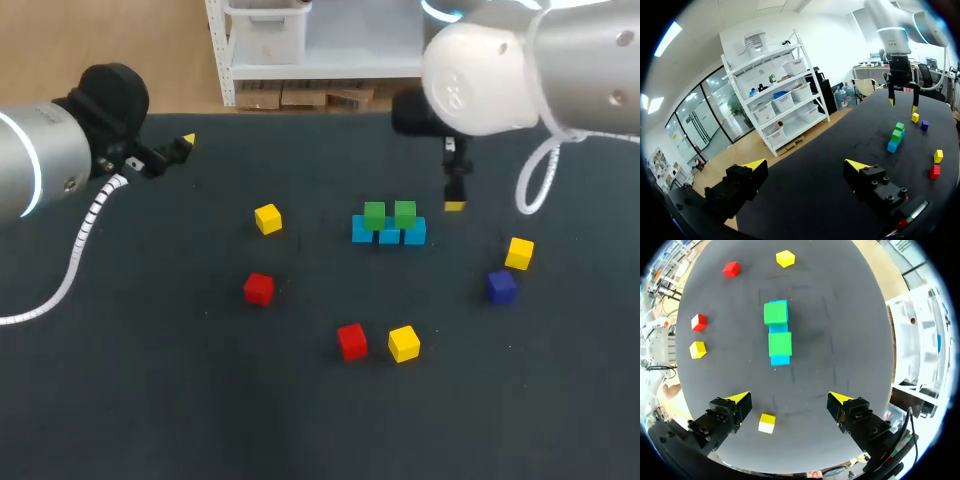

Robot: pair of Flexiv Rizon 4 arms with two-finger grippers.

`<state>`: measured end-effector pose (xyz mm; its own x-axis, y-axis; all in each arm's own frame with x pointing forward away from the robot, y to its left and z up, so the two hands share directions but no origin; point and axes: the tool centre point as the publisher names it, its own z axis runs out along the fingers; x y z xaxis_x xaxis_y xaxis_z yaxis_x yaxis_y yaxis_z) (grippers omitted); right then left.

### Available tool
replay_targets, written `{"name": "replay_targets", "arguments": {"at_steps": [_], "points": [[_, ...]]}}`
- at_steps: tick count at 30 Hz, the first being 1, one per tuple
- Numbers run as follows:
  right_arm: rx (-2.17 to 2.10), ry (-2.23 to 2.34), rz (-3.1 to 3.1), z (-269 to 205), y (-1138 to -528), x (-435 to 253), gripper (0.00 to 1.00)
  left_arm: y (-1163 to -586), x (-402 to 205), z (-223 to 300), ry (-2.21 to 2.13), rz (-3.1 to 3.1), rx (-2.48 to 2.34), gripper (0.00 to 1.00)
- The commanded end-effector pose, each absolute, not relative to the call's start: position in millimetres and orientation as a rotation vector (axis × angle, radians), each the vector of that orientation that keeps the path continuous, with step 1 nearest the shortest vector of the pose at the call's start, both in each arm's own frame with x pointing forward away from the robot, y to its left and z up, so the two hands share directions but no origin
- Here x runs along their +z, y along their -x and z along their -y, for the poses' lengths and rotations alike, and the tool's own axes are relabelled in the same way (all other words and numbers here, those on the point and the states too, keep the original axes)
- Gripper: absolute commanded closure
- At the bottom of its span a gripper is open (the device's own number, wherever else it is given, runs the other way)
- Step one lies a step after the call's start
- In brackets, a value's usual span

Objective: Place the blue cubes, place green cubes on the blue cubes, place the yellow cubes on the green cubes, then place the red cubes on the yellow cubes, and place purple cube on the red cubes.

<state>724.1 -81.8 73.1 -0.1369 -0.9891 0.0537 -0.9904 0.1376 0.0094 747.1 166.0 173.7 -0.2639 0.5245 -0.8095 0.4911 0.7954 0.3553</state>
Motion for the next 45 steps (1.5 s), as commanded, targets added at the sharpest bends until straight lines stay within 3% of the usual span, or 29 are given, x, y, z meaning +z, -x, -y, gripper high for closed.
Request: {"name": "replay_targets", "arguments": {"at_steps": [1,17,45], "points": [[0.113,-2.09,2.416,100,-710,79,0.0,-747,173,-165,-0.765,-1.907,0.042,0.0],[0.104,-2.035,2.413,144,-692,70,0.0,-747,173,-165,-0.765,-1.907,0.042,0.0],[0.098,-2.01,2.385,152,-682,67,0.0,-747,173,-165,-0.765,-1.907,0.042,0.0]]}}
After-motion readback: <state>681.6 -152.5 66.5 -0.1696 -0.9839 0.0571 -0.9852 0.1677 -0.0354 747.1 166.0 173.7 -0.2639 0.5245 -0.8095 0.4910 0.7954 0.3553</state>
